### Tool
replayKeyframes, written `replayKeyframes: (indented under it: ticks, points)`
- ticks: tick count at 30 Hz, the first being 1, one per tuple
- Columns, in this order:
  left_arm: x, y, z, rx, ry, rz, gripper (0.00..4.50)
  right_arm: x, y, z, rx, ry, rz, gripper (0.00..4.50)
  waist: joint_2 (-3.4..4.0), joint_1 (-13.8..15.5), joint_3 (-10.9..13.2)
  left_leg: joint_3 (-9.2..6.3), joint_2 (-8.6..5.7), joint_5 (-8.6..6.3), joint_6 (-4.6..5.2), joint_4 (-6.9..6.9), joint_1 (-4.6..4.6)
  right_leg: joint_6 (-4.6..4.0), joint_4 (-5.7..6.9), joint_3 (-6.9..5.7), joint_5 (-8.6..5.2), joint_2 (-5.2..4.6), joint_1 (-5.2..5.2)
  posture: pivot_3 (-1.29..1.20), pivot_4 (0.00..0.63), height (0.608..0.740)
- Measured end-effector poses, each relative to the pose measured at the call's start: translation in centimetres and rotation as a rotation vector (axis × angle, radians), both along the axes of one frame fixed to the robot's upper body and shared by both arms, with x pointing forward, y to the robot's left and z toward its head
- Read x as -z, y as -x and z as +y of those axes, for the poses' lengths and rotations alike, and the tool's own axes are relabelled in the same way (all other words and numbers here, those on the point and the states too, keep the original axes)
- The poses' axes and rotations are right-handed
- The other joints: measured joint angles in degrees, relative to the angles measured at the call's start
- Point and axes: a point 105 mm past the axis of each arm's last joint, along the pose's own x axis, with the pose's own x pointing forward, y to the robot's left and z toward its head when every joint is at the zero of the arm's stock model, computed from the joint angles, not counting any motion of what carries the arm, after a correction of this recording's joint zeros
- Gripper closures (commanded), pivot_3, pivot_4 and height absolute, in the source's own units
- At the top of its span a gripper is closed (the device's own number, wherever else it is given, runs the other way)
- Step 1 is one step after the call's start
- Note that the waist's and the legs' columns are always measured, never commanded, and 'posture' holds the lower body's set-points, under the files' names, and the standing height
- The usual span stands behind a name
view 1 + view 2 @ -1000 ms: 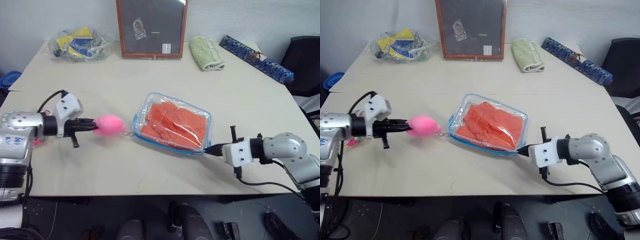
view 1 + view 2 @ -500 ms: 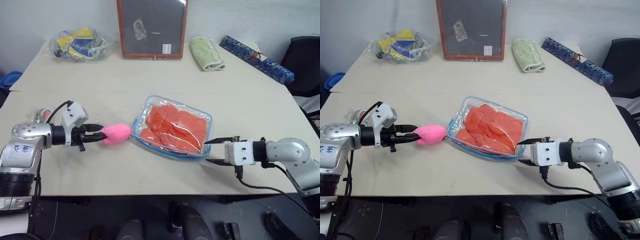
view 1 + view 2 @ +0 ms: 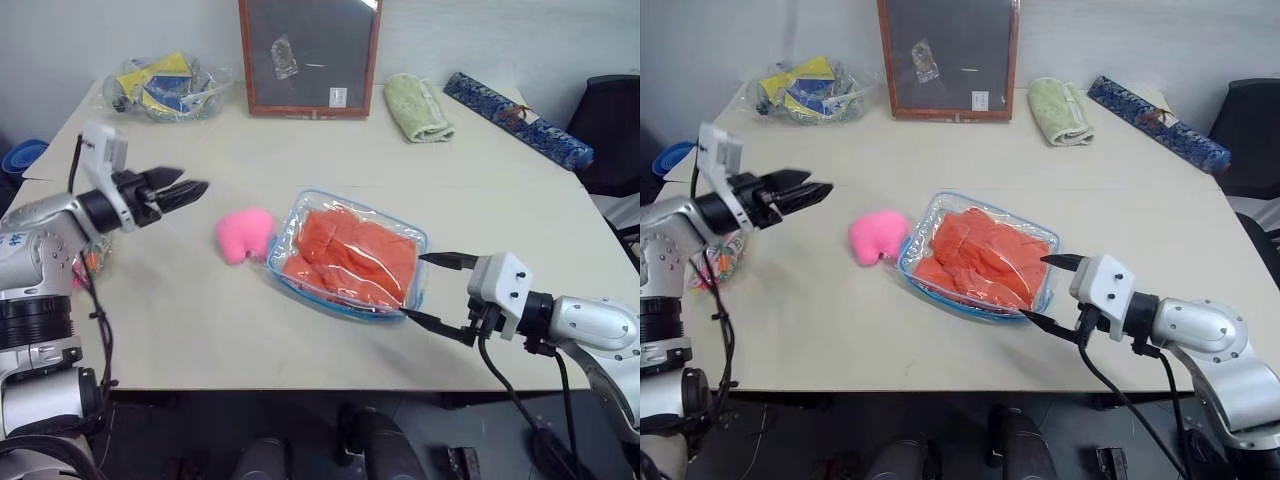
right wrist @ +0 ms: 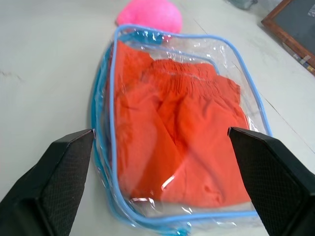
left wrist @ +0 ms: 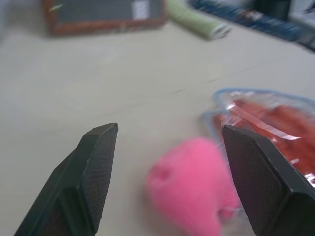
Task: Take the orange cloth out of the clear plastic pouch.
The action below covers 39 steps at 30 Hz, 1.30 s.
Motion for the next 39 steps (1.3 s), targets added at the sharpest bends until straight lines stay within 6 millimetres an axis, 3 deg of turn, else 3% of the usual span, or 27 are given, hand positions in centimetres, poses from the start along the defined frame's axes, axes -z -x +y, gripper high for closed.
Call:
replayKeyframes:
  ticks: [2, 4, 8, 10, 16, 24, 33, 36, 39]
  points:
    - [0.9, 2.7, -3.2, 0.204, -0.193, -0.074, 0.94, 0.0, 0.3, 0.4, -0.008, -0.009, 0.019, 0.00, 0.01, -0.3, 0.0, 0.12, 0.02, -0.01, -0.07, -0.06, -0.02, -0.01, 0.03, 0.15, -0.01, 0.06, 0.07, 0.00, 0.150, 0.740]
    - [3.3, 4.3, -4.7, 0.343, -0.387, -0.105, 0.94, 0.0, 0.5, 0.5, -0.009, -0.017, 0.037, 0.00, 0.02, -0.6, 0.0, 0.21, 0.04, 0.04, -0.19, -0.05, 0.07, -0.08, -0.04, 0.28, -0.05, 0.16, 0.09, 0.00, 0.150, 0.740]
    - [9.1, 3.6, -3.5, 0.433, -0.760, -0.190, 0.94, -0.1, 0.8, 0.8, -0.013, -0.026, 0.060, 0.00, 0.01, -0.6, 0.0, 0.19, 0.03, 0.15, -0.41, -0.06, 0.12, -0.31, 0.00, 0.41, -0.12, 0.50, 0.07, 0.00, 0.150, 0.740]
    - [10.2, 2.5, -2.2, 0.421, -0.850, -0.234, 0.94, 0.0, 0.9, 0.9, -0.010, -0.028, 0.065, 0.00, 0.01, -0.4, 0.0, 0.13, 0.08, 0.15, -0.43, -0.07, 0.08, -0.40, 0.04, 0.35, -0.17, 0.56, 0.03, 0.00, 0.150, 0.740]
    - [8.8, -0.4, -2.7, 0.336, -0.847, -0.454, 0.94, 0.4, 1.9, 1.2, -0.008, -0.031, 0.092, 0.00, 0.01, 0.2, 0.0, 0.06, 0.20, 0.06, -0.21, -0.11, -0.06, -0.22, 0.05, 0.18, -0.06, 0.40, 0.02, 0.00, 0.150, 0.740]
    - [11.2, -0.5, -3.5, 0.404, -0.802, -0.431, 0.94, 0.7, 1.9, 1.6, 0.002, -0.051, 0.100, 0.00, 0.00, 0.0, 0.0, 0.19, 0.13, -0.03, 0.01, -0.04, -0.07, -0.08, -0.05, 0.18, 0.02, 0.38, 0.05, 0.00, 0.150, 0.740]
    - [11.2, -0.8, -4.5, 0.410, -0.763, -0.435, 0.94, 0.5, 1.7, 1.7, 0.004, -0.048, 0.086, 0.00, 0.00, 0.0, 0.0, 0.18, 0.12, -0.03, 0.01, -0.04, -0.07, -0.08, -0.04, 0.18, 0.02, 0.37, 0.05, 0.00, 0.150, 0.740]
    - [11.3, -0.8, -4.6, 0.407, -0.755, -0.430, 1.54, 0.5, 1.7, 1.7, 0.003, -0.048, 0.089, 0.00, 0.00, 0.0, 0.0, 0.18, 0.12, -0.03, 0.01, -0.04, -0.06, -0.08, -0.04, 0.18, 0.02, 0.37, 0.05, 0.00, 0.150, 0.740]
    - [11.5, -0.9, -4.9, 0.406, -0.737, -0.417, 2.46, 0.6, 1.7, 1.8, 0.003, -0.048, 0.090, 0.00, 0.00, 0.0, 0.0, 0.18, 0.10, -0.03, 0.00, -0.04, -0.07, -0.08, -0.03, 0.18, 0.02, 0.38, 0.05, 0.00, 0.150, 0.740]
